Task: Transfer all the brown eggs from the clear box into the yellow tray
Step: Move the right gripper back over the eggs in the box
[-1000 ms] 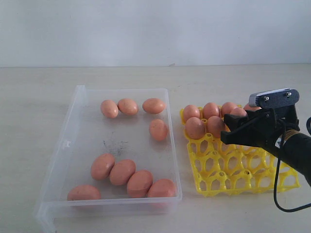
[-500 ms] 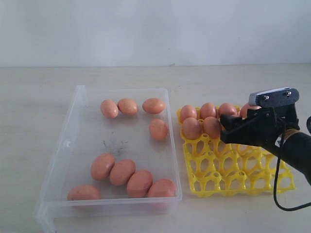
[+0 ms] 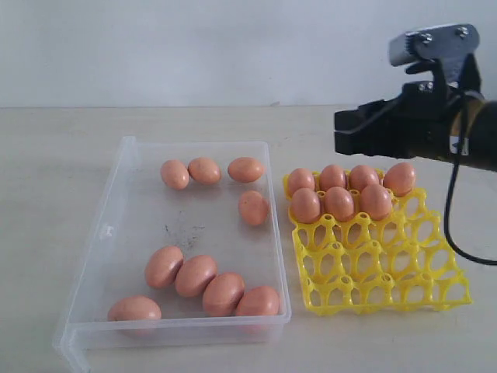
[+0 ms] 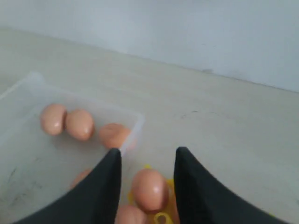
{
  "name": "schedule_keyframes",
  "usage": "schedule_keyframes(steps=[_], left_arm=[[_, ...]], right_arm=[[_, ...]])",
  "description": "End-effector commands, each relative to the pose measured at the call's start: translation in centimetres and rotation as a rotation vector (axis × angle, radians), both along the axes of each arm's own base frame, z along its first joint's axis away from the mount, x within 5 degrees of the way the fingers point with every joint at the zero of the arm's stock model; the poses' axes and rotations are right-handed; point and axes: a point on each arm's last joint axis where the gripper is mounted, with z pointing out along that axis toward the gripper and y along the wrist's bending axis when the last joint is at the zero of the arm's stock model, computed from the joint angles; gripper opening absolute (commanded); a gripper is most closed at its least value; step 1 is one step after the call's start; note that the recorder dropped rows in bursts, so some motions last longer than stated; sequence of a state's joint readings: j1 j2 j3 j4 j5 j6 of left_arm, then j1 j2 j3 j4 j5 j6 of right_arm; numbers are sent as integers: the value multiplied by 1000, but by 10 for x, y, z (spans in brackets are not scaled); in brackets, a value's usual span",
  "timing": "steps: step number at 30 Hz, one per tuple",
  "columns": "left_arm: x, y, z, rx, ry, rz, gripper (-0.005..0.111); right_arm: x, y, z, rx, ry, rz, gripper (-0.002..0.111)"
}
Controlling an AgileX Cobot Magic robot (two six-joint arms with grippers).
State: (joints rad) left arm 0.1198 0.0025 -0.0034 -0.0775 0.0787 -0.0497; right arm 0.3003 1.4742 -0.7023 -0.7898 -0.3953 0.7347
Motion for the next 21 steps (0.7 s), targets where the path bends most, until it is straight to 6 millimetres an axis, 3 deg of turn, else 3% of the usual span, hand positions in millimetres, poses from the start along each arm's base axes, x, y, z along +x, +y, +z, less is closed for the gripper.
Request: schedule_keyframes(steps=[1,2,4,5,7,10,14,19,21], left_arm=[[0,0,-1,-17,-4,-2,4],[0,0,-1,-17,-4,-2,4],[0,0,-1,-17,-4,-2,4],[0,0,-1,-17,-4,-2,4],[0,0,-1,-17,-4,-2,4],[0,0,-1,-17,-4,-2,4],[0,0,-1,-17,-4,-2,4],[0,0,-1,-17,-4,-2,4],[0,0,-1,-17,-4,-2,4]], right_arm=[[4,47,32,-59,31,45,31],[5,57,38,-62,25,50,30],[9,88,47,-80,3,67,19],[13,103,48,-91,-2,79,2],[19,121,41,-99,9,90,0],[27,125,27,-144,45,48,0],[36,105,14,-424,27,-93,0],[34,48,18,-976,80,-471,0],[27,38,15,-1131,174,-463,0]])
